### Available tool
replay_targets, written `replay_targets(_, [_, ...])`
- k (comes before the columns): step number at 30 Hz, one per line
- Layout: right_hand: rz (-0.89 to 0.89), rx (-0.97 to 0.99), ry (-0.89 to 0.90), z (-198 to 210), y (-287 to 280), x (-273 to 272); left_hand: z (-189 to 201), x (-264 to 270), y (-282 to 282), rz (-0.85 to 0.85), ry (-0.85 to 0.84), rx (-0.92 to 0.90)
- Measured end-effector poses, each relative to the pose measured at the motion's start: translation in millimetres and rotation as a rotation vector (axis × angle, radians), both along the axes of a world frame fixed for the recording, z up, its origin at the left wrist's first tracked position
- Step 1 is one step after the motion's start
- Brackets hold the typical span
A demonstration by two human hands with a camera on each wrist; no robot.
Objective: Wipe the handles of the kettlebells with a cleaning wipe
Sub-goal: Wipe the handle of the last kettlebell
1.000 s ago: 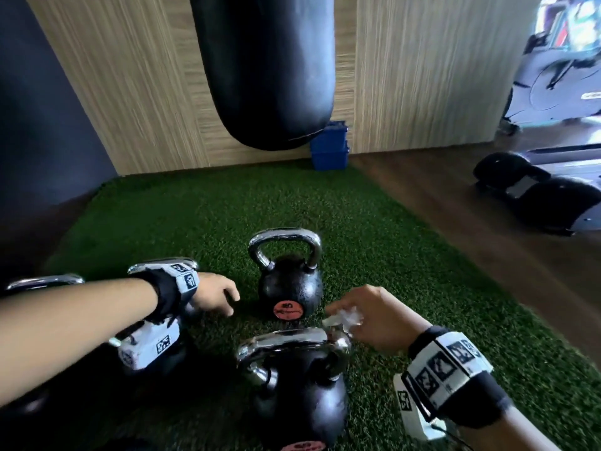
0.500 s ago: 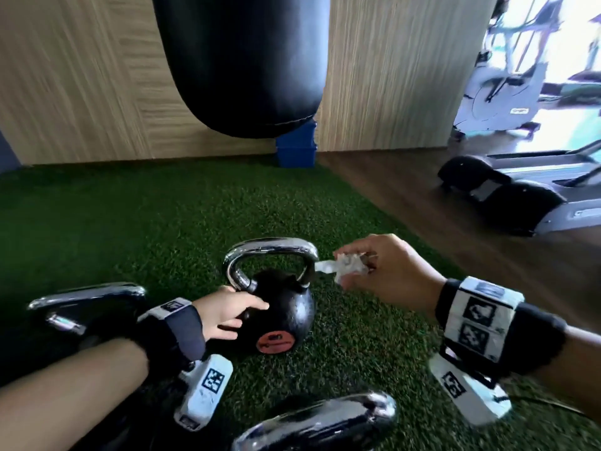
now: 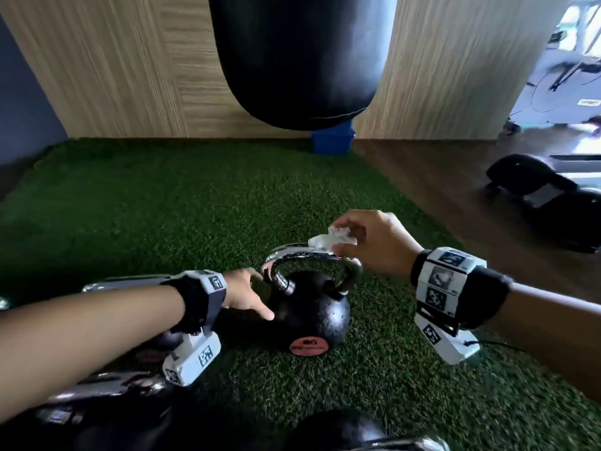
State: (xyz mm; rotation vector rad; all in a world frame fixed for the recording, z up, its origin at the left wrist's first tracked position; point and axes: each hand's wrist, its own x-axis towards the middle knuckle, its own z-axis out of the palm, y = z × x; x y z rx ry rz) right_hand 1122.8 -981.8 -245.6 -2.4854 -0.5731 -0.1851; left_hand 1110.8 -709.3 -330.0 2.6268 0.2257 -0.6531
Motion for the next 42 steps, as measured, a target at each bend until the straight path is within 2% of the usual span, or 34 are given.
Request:
replay_targets(3, [0.046,-0.039,-0.008,-2,0,15,12,0,7,-0.017,-0.023,0.078])
replay_targets(8, [0.171,-0.083,-0.037,7,8,35,3,-11,0,0.049,0.005,0.108])
replay_targets(15, [0.347,-0.301,-0.095,13,23,47,-31,-5,-42,0.43,-0.037,-0.323])
replay_targets(20, [0.425,-0.378,-0.132,15,4,52,-50,1,-60,0.632,-0.139,-0.452])
replay_targets(23, [0.404,-0.344,-0.085,12,-12,52,-60,-1,-59,0.645,-0.187,-0.408])
replay_targets(27, [0.325,-0.158,-0.046,-1,-7,52,-69,-5,-58,0.643,-0.248,-0.328])
replay_targets(32, [0.33,-0.118,-0.042,-9,-13,50,-67,-14,-66,0.639,-0.301,-0.385])
replay_targets(37, [0.304,-0.106,-0.004,-9,-28,47,-55,-13,-70,0.652,-0.225,-0.419])
replay_targets(42, [0.272,-0.049,0.002,-10,-24,41,-57,-12,-72,0.696,-0.231,-0.443])
